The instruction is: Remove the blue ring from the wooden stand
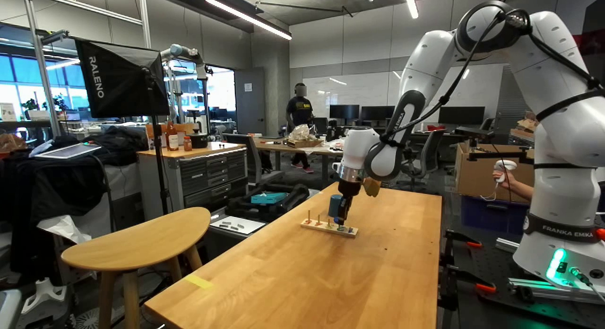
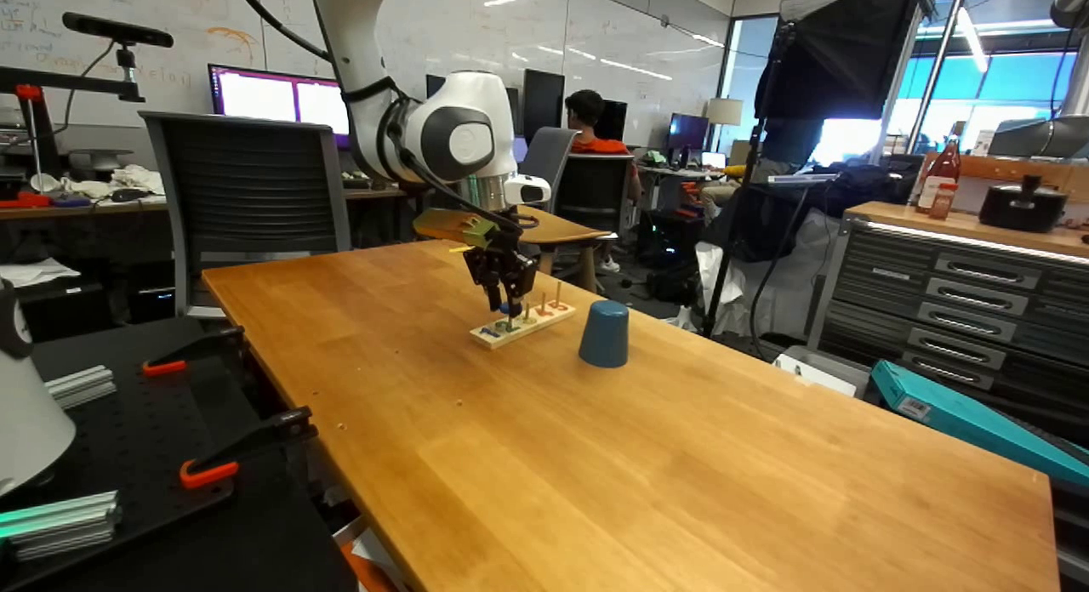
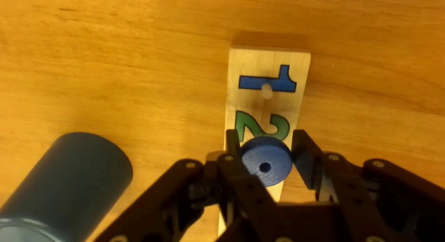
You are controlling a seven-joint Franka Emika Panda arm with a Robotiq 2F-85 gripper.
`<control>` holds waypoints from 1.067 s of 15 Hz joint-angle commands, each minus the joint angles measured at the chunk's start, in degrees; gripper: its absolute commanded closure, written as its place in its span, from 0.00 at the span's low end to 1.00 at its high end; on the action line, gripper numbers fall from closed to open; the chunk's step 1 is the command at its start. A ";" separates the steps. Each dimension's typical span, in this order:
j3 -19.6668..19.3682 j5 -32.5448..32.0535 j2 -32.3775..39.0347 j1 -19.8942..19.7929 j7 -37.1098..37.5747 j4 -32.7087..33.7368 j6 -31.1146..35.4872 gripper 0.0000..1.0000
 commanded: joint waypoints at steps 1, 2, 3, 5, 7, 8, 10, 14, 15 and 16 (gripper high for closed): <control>1.42 2.85 -5.93 -1.12 -2.11 -2.04 -1.30 0.83; 1.20 3.08 -7.06 -1.26 -2.10 -2.34 -1.25 0.83; 0.71 3.54 -7.72 -1.52 -1.91 -2.34 -1.17 0.83; -0.47 4.05 -8.68 -2.17 -1.40 -2.50 -1.08 0.83; -3.30 2.67 -8.81 -2.23 -0.20 -3.10 0.08 0.83; -4.79 2.01 -8.92 -2.25 0.27 -3.45 0.34 0.83; -8.13 0.61 -8.23 -2.11 1.13 -3.93 0.52 0.83; -13.19 -1.64 -5.96 -1.71 2.20 -5.64 0.31 0.83; -13.63 -1.48 -5.38 -1.93 2.33 -6.03 0.04 0.83; -14.31 -1.63 -4.68 -1.76 2.54 -6.47 0.15 0.83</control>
